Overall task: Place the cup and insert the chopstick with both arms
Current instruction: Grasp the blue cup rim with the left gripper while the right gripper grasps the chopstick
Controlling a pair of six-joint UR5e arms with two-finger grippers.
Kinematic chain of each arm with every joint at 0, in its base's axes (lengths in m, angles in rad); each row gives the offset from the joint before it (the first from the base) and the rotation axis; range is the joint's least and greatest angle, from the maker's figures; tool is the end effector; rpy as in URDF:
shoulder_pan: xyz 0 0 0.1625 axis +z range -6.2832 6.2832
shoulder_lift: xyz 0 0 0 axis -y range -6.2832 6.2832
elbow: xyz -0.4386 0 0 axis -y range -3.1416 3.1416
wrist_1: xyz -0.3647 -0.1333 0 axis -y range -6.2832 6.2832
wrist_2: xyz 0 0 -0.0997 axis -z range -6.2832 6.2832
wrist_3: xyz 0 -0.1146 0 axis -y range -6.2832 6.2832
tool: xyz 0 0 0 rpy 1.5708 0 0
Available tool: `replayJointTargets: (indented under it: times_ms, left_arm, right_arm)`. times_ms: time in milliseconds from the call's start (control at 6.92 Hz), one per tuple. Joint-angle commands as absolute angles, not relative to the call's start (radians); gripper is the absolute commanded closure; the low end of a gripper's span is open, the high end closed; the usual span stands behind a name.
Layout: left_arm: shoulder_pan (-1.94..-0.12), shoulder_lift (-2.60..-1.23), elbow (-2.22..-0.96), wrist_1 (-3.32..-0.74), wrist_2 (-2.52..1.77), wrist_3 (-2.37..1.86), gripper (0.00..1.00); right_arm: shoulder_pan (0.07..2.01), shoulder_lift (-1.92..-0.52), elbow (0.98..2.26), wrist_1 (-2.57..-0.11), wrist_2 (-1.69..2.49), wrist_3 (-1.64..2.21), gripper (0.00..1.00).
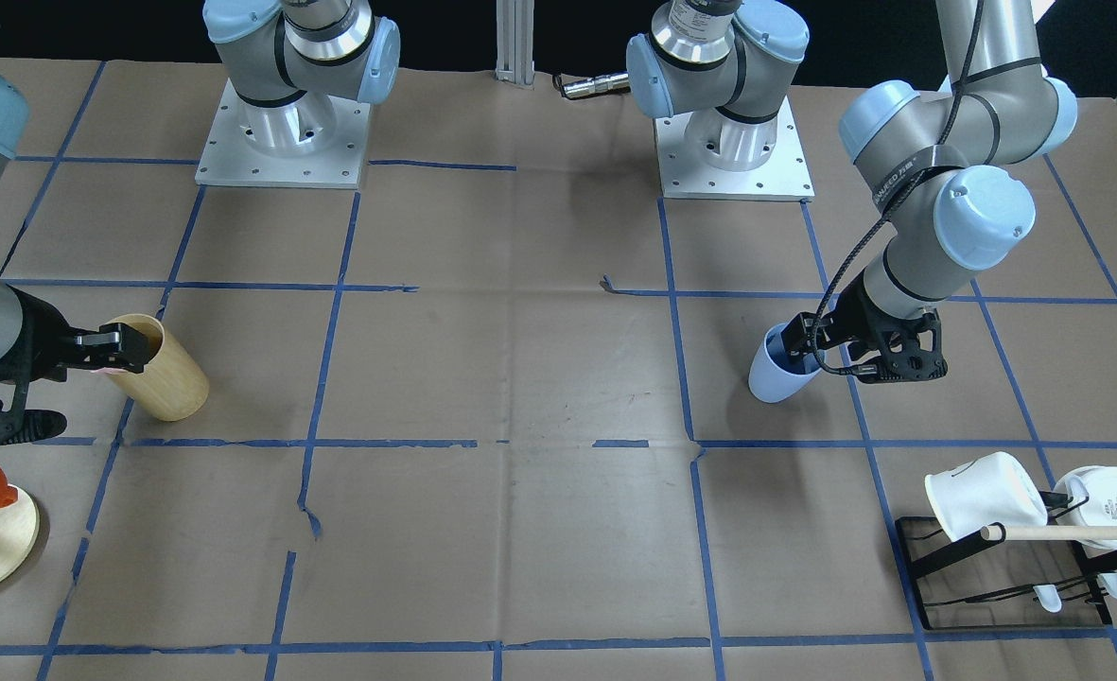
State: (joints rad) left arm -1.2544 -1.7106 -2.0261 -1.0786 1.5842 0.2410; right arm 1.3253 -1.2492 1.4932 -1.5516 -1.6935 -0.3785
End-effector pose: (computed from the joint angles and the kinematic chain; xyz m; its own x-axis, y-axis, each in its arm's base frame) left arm 0.0150 -0.4692 0.2681 -0.9971 -0.0752 0.0116 -0.0736 0.9920 0.1029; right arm -0.0202 -0.5714 0.3547 -0.9885 -0.1507 0.0137 -0.1406 0.9480 0.2854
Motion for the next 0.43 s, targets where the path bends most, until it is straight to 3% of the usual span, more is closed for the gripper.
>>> replayJointTargets:
  times_ms: [0, 289]
  left_arm:
    - [-1.253, -1.729, -2.026, -1.074, 1.583, 0.250, 0.76]
    - [-1.253, -1.740, -2.016, -1.068, 1.580, 0.250, 0.99]
  right_arm:
    - [1.325, -1.246, 1.493, -1.554, -1.694, -0.376, 0.55]
    - [1.325, -1.246, 1.488, -1.558, -1.690, -0.370, 0.58]
